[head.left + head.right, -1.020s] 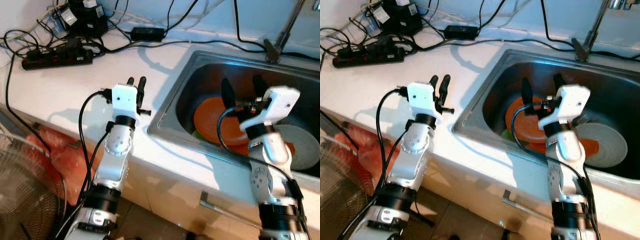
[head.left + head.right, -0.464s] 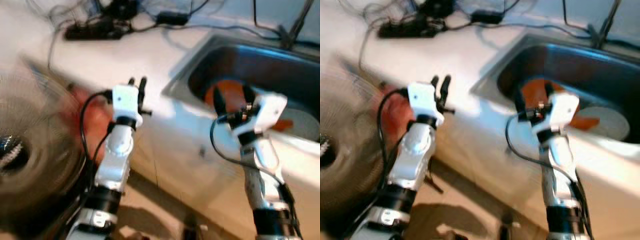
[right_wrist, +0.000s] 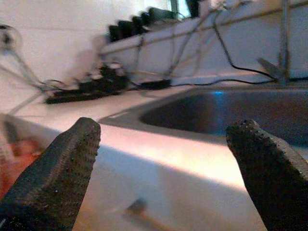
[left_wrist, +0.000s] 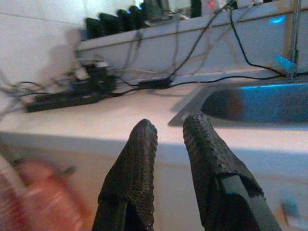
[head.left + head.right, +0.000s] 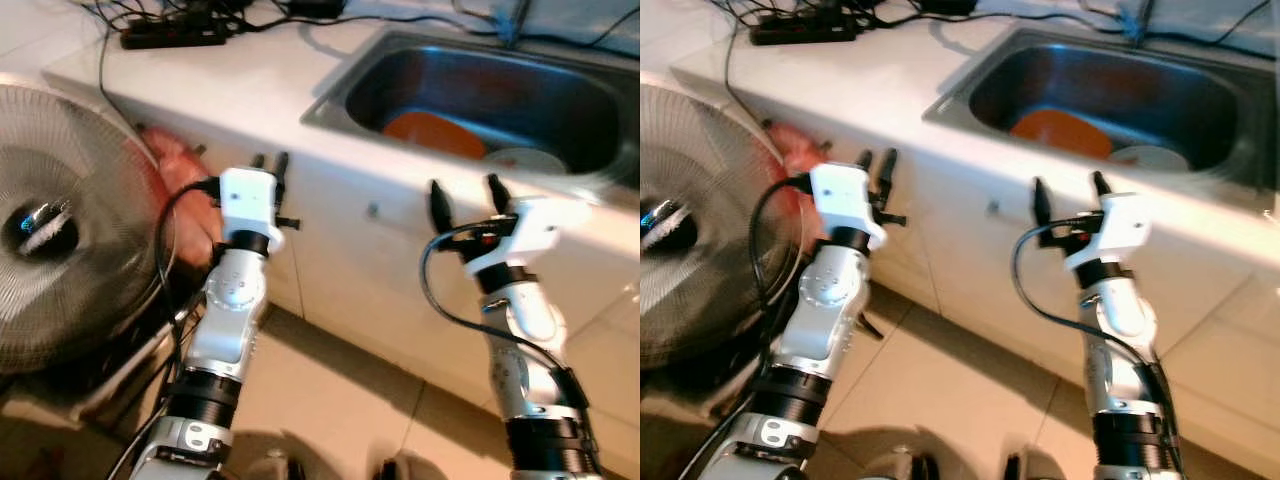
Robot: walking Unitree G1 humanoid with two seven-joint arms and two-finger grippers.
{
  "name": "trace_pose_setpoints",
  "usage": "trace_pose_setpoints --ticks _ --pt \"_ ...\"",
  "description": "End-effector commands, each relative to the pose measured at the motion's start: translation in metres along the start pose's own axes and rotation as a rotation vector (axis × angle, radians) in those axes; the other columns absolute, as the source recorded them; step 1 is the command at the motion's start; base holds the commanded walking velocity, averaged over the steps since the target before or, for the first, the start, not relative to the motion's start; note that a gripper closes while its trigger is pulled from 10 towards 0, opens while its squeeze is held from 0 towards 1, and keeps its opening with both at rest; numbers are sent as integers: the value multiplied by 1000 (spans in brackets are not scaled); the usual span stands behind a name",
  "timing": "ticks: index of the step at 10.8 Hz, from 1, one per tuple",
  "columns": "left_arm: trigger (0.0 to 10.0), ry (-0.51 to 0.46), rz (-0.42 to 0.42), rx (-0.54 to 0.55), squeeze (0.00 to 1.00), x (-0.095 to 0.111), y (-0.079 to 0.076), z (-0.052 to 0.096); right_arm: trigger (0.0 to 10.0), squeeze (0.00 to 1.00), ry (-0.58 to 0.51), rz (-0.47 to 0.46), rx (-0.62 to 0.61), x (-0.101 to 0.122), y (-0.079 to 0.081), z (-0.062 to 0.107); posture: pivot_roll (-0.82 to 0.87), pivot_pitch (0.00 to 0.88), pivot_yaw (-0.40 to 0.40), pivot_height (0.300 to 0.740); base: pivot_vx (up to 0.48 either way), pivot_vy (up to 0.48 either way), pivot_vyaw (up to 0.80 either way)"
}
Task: Kitchen organization
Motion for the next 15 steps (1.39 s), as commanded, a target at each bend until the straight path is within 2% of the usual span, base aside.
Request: trace_pose_setpoints --ticks 1,5,10,15 --pt "10000 3 4 20 0 0 4 1 10000 0 1 -3 8 0 1 1 -39 116 94 740 -375 0 0" --pt "10000 19 8 16 0 -6 4 4 10000 0 23 1 -2 -7 -2 4 -46 103 96 740 -372 0 0" --pt "10000 39 29 10 0 -11 4 6 10000 0 52 7 -6 -13 -3 4 -48 105 94 740 0 0 0" --pt "10000 49 31 25 0 -13 9 5 10000 0 76 17 -14 -18 -5 4 -39 111 90 740 0 0 -723"
Point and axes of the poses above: a point about 5 cm out from each wrist's last joint towards the gripper, its own z axis pointing back from the gripper into the wrist, its own x axis along the axis of the wrist's last joint, y = z × x, the point moved 3 cm from there along -z, pointing out of the wrist towards the gripper, and after that the axes turned 1 degree about z, right-handed, at the moved point
